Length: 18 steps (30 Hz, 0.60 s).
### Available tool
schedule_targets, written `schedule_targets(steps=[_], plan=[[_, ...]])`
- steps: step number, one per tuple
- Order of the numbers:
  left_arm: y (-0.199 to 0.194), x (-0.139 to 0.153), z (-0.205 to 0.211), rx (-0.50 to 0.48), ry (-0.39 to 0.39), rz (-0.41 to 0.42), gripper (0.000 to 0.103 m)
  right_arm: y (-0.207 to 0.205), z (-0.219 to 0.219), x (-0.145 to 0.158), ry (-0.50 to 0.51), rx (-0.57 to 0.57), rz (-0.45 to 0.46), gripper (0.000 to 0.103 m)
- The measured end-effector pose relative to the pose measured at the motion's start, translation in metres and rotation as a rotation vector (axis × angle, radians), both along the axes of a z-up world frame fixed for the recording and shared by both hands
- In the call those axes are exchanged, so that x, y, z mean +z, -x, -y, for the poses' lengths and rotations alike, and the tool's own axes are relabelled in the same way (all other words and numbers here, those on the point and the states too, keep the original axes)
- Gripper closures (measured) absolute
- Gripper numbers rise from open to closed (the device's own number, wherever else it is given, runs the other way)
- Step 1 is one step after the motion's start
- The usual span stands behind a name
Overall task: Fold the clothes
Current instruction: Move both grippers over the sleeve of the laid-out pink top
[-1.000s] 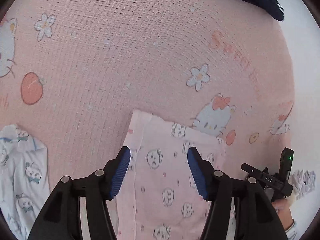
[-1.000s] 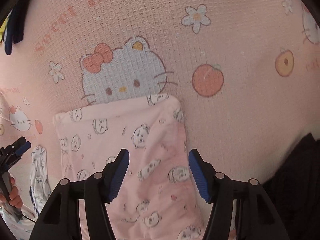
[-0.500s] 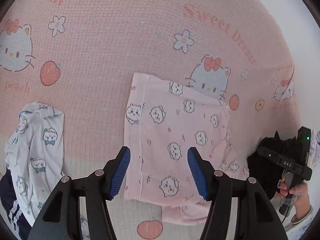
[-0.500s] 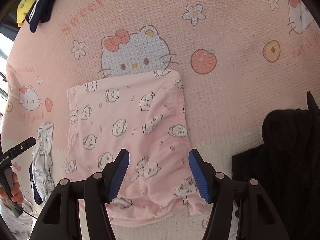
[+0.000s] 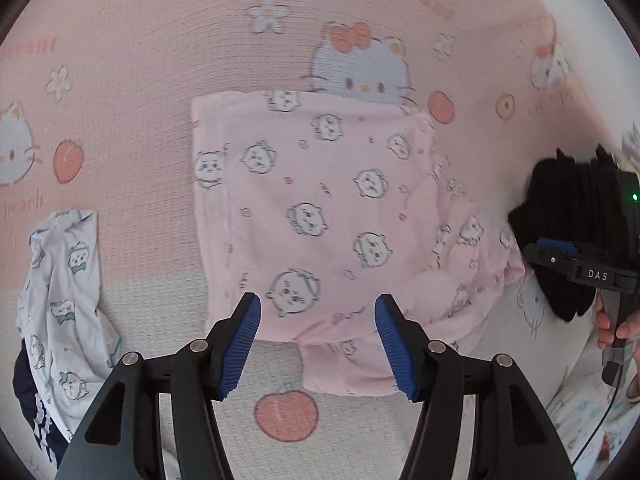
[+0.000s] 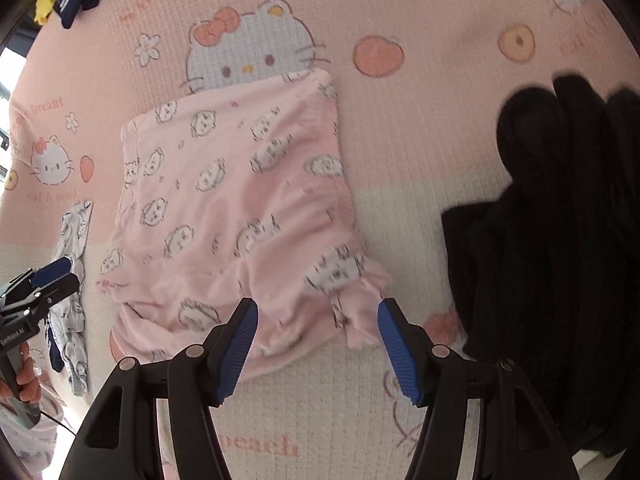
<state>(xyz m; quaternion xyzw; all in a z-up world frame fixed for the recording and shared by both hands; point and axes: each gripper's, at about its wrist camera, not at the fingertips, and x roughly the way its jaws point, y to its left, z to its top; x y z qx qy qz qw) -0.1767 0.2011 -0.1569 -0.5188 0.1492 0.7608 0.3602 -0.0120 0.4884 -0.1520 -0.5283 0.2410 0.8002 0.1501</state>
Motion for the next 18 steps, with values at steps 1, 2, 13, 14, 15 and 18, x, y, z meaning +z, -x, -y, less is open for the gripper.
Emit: schedule_targets(steps=[1, 2, 13, 14, 15, 18], plan=[[-0.006, -0.003, -0.004, -0.016, 0.014, -0.013, 0.046, -0.007, -0.002, -0.003, 0.011, -0.030, -0.007, 0.041], [-0.013, -0.005, -0.007, -0.031, 0.029, -0.027, 0.046, -0.014, -0.005, -0.007, 0.028, -0.060, -0.016, 0.041], [-0.067, -0.044, -0.016, -0.158, 0.092, -0.080, 0.046, -0.051, -0.015, -0.050, 0.155, -0.183, -0.076, 0.036], [-0.069, -0.043, -0.015, -0.147, 0.080, -0.090, 0.046, -0.052, -0.016, -0.052, 0.179, -0.189, -0.100, 0.036], [-0.071, -0.042, -0.015, -0.135, 0.067, -0.098, 0.046, -0.053, -0.016, -0.053, 0.207, -0.197, -0.127, 0.036], [-0.071, -0.040, -0.012, -0.058, 0.018, -0.038, 0.046, -0.058, -0.015, -0.059, 0.315, -0.241, -0.202, 0.036]])
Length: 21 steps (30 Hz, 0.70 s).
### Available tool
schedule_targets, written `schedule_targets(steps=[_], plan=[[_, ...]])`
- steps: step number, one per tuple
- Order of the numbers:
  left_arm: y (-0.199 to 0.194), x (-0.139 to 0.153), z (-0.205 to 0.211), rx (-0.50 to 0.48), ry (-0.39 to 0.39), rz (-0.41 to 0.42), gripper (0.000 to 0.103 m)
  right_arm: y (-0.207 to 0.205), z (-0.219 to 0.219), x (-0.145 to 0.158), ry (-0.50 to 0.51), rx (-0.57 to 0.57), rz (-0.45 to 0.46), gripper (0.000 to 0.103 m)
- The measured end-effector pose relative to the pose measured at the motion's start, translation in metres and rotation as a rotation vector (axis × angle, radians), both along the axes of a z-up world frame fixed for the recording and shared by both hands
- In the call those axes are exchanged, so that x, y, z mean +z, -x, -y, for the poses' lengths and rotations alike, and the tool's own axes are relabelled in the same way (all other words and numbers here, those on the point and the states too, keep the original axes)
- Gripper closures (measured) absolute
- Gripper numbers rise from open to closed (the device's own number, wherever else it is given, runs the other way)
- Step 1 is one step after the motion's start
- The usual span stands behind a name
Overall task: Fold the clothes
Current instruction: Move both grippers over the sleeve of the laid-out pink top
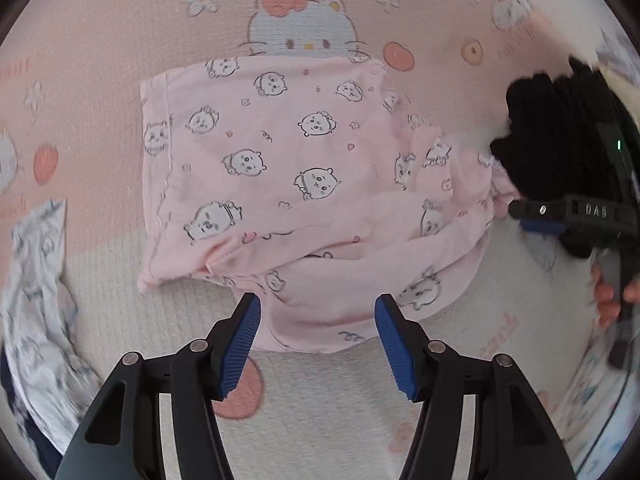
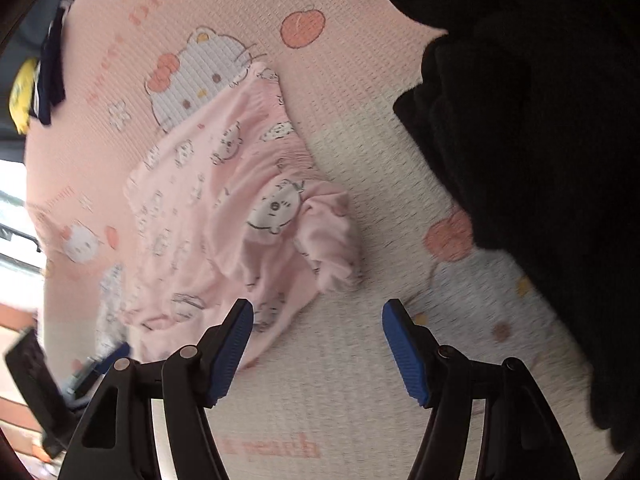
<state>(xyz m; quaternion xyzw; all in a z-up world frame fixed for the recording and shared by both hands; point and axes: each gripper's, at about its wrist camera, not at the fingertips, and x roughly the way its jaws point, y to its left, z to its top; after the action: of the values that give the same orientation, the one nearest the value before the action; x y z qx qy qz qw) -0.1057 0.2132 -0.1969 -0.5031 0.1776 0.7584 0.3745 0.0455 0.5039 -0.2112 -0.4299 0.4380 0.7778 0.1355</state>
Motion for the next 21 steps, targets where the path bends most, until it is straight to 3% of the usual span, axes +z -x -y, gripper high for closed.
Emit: schedule_targets(steps=[3, 5, 10, 14, 18, 21], plan=[[-0.007, 0.003, 0.001, 0.041, -0.023, 0.012, 0.046, -0.006, 0.004, -0.011, 0.089, -0.043, -0.051, 0.036], [-0.015, 0.005, 0.001, 0.043, -0.005, -0.030, 0.046, -0.010, 0.008, -0.016, 0.124, -0.050, -0.074, 0.036], [-0.046, 0.007, -0.005, -0.094, 0.135, -0.317, 0.046, -0.021, 0.014, -0.018, 0.220, -0.089, -0.157, 0.036], [-0.079, 0.001, -0.010, -0.248, 0.200, -0.509, 0.046, -0.013, 0.021, -0.016, 0.186, -0.040, -0.134, 0.036], [-0.090, -0.014, -0.018, -0.302, 0.247, -0.554, 0.046, -0.007, 0.030, -0.016, 0.225, -0.014, -0.159, 0.036], [-0.096, -0.029, -0.022, -0.346, 0.316, -0.619, 0.046, -0.006, 0.031, -0.023, 0.308, -0.033, -0.174, 0.036]])
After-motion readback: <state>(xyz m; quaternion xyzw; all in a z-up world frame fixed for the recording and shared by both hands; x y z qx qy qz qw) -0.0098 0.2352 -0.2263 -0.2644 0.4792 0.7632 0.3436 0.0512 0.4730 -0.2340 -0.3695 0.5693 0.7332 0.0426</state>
